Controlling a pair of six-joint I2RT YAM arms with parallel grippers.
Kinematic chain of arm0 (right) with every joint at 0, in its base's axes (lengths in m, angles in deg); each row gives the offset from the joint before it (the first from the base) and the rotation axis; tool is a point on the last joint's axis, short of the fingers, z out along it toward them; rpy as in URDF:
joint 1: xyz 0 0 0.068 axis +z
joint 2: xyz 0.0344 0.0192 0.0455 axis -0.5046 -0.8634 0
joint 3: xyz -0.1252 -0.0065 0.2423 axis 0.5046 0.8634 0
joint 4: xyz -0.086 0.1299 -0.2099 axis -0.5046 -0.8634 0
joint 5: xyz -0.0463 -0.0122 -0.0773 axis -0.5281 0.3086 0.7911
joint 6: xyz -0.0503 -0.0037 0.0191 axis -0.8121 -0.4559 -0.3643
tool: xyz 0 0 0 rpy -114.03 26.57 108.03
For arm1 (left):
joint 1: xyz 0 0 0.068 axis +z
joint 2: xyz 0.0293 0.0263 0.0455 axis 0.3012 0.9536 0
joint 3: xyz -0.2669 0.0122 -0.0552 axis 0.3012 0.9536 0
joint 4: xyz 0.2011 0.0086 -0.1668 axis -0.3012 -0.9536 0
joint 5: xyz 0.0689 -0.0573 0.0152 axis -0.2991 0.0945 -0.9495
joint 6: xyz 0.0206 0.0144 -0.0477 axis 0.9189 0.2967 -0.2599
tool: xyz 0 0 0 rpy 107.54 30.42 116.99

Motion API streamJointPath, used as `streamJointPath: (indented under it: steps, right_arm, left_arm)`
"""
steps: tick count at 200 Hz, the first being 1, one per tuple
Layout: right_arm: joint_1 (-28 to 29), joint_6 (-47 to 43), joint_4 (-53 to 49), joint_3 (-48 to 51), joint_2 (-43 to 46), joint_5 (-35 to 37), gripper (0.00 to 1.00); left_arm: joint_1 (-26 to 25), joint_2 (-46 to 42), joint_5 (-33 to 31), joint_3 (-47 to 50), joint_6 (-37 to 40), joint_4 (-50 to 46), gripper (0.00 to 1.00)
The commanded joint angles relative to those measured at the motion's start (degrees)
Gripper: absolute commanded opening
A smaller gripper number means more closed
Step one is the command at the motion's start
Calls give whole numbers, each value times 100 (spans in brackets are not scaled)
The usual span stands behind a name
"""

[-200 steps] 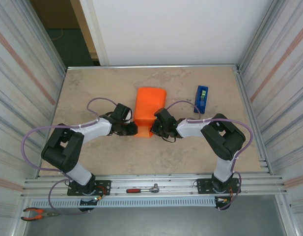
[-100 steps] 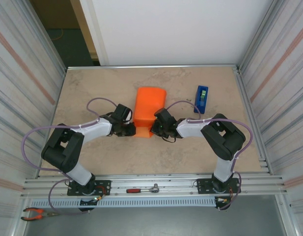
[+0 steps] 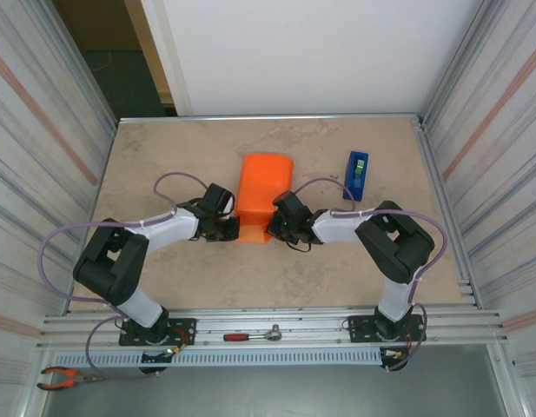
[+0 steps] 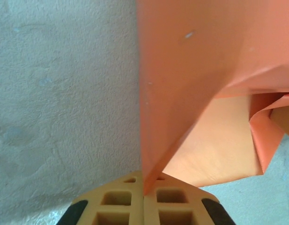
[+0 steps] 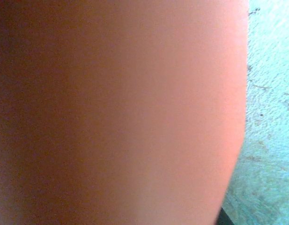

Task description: Wrap the gift box in paper

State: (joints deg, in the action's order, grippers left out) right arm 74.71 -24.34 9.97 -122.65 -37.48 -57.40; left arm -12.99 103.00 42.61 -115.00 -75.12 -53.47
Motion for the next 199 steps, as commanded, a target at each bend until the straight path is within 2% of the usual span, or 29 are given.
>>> streamJointPath:
  steps: [1,72,148,163,181,199]
  right_arm:
    - [37,41,-313,137,-20,72,0]
    - [44,38,-308,157,-58,59,0]
    - [60,49,-300,147,-115,35,0]
    - [64,50,-308,143,-128,37,0]
    - [69,52,-308,138,-129,51,0]
    - [77,58,-318,134,-141,52,0]
  left_arm:
    - [-43,-185,203,-241,-103,-162,0]
    - [-49,-278,1013,-122,-969,718,0]
    - [-55,-57,1221,203,-1593,2167,0]
    - [-63,48,1214,253,-1576,2367,6]
    - [-74,155,1163,328,-1550,2615,27]
    - [-83,273,1145,364,-1482,2730,37]
